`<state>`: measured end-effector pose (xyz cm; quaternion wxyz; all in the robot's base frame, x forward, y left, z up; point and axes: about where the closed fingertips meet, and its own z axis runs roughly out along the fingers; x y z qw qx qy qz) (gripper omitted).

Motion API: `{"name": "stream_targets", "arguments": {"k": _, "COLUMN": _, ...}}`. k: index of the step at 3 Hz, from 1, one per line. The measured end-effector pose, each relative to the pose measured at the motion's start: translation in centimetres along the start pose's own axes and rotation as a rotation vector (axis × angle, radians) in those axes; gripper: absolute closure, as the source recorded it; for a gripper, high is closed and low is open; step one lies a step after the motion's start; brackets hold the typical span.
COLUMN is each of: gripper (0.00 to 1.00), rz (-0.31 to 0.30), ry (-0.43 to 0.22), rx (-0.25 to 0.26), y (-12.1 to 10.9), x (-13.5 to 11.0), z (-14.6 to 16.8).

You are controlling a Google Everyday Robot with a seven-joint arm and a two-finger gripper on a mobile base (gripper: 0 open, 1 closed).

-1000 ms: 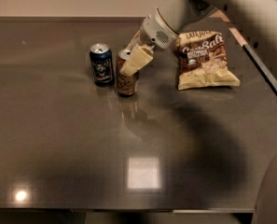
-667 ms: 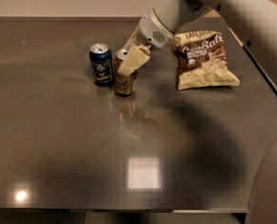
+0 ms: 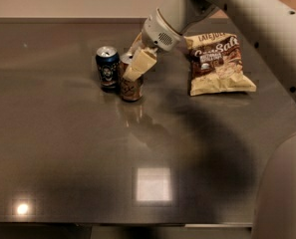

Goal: Move orange can near pepsi can

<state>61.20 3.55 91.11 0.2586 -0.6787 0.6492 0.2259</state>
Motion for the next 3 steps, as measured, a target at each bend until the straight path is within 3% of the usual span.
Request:
{"name": "stream_targets", "arguments": {"k": 1, "gripper": 0.14, "rz": -0.011, "ry": 0.007, "rx": -0.011, "y": -0.09, "x": 0.01, "z": 0.05}}
{"name": "stream_targets", "arguments": {"k": 2, "gripper": 0.00, "rz": -0.016, "ry": 0.007, "rx": -0.018, "y": -0.13, "x": 0.10, "z": 0.11}}
{"name": "stream_targets", "arguments": {"k": 3, "gripper": 0.00, "rz": -0.017, "ry": 0.007, "rx": -0.018, "y": -0.13, "x": 0.10, "z": 0.12}}
